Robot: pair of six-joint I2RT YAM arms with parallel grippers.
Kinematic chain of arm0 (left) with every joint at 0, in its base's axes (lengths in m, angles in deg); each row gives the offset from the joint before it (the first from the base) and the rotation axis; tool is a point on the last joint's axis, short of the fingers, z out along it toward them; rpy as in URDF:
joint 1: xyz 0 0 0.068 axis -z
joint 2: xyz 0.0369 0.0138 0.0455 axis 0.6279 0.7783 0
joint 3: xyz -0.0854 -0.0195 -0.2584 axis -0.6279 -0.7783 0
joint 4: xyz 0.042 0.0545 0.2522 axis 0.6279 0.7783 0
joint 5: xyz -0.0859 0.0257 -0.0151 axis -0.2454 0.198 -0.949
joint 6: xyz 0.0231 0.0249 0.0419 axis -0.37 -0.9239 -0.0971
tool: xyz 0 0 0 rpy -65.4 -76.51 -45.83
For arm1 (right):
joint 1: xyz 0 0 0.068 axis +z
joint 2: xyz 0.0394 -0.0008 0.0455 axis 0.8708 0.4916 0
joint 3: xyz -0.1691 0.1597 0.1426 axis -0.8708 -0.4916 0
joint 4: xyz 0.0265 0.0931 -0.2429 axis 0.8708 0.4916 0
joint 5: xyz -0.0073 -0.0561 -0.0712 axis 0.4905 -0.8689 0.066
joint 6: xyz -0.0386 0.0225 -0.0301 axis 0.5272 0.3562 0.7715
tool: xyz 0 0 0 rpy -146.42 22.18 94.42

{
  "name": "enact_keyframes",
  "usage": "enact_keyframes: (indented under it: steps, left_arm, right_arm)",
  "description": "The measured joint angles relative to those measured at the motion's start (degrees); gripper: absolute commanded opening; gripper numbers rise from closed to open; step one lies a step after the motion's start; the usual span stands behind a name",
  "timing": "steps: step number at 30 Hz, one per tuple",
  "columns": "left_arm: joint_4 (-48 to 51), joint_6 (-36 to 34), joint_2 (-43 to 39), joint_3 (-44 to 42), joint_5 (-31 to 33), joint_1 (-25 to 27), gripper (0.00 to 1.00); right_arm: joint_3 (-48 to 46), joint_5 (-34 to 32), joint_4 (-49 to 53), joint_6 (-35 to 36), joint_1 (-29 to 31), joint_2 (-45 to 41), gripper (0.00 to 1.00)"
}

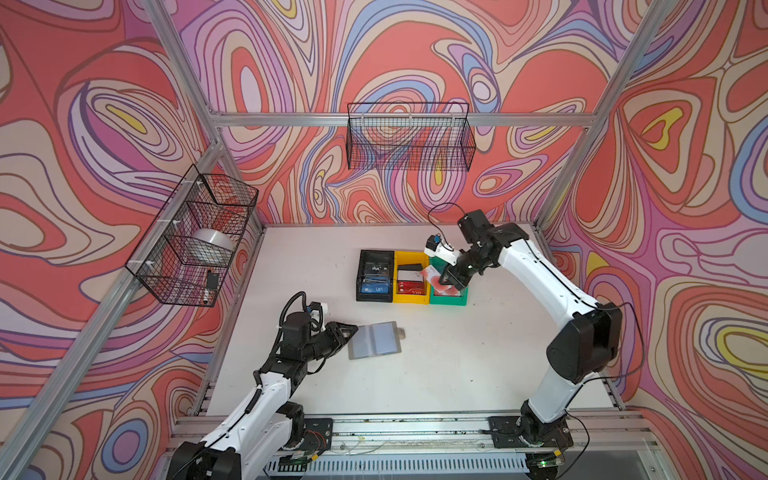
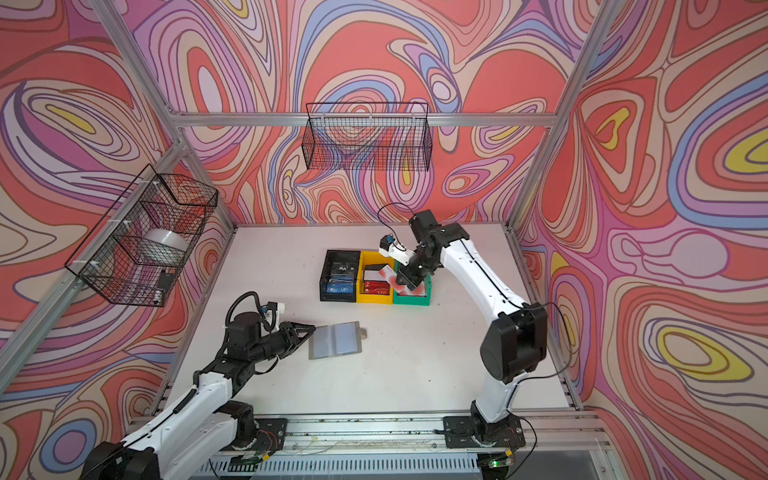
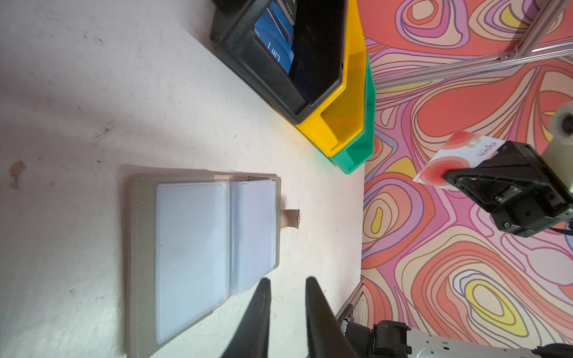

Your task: Take the credit cards out of the card holder

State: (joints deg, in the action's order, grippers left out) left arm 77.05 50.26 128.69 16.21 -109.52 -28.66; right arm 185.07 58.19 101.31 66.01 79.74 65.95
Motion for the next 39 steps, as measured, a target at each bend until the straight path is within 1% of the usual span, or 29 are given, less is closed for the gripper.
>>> enact_keyframes:
  steps: [3, 6, 11, 16, 20, 25, 30, 39]
  left_arm:
    - [0.4, 0.0, 0.0, 0.0, 0.0, 0.0, 0.24]
    - [1.2, 0.0, -0.2, 0.0, 0.1, 0.0, 0.23]
    - [2.5, 0.0, -1.1, 0.1, 0.4, 0.0, 0.23]
    - [3.7, -0.1, -2.3, 0.2, 0.8, 0.0, 0.23]
    - [4.7, -0.3, -2.8, 0.3, 1.3, 0.0, 0.23]
    - [5.1, -0.4, -2.7, 0.4, 1.5, 0.0, 0.23]
    - [5.2, -0.4, -2.1, 0.4, 1.5, 0.0, 0.23]
    - [5.2, -0.5, -2.0, 0.6, 1.6, 0.0, 0.24]
  right_arm:
    - [0.4, -5.4, 1.0, 6.9, -2.2, -0.9, 0.00]
    - [3.0, -8.9, 2.7, 12.2, -2.7, 2.1, 0.00]
    - [9.7, -11.2, 4.9, 17.8, -2.9, 11.1, 0.00]
    - [14.0, -12.3, 7.2, 21.5, -3.2, 17.6, 0.00]
    - [16.5, -12.7, 8.9, 23.8, -3.5, 19.7, 0.00]
    - [17.2, -13.3, 10.6, 25.4, -3.5, 20.8, 0.00]
    - [16.9, -12.9, 10.9, 26.0, -3.6, 23.2, 0.00]
    - [16.5, -11.2, 10.6, 26.3, -3.6, 24.9, 0.00]
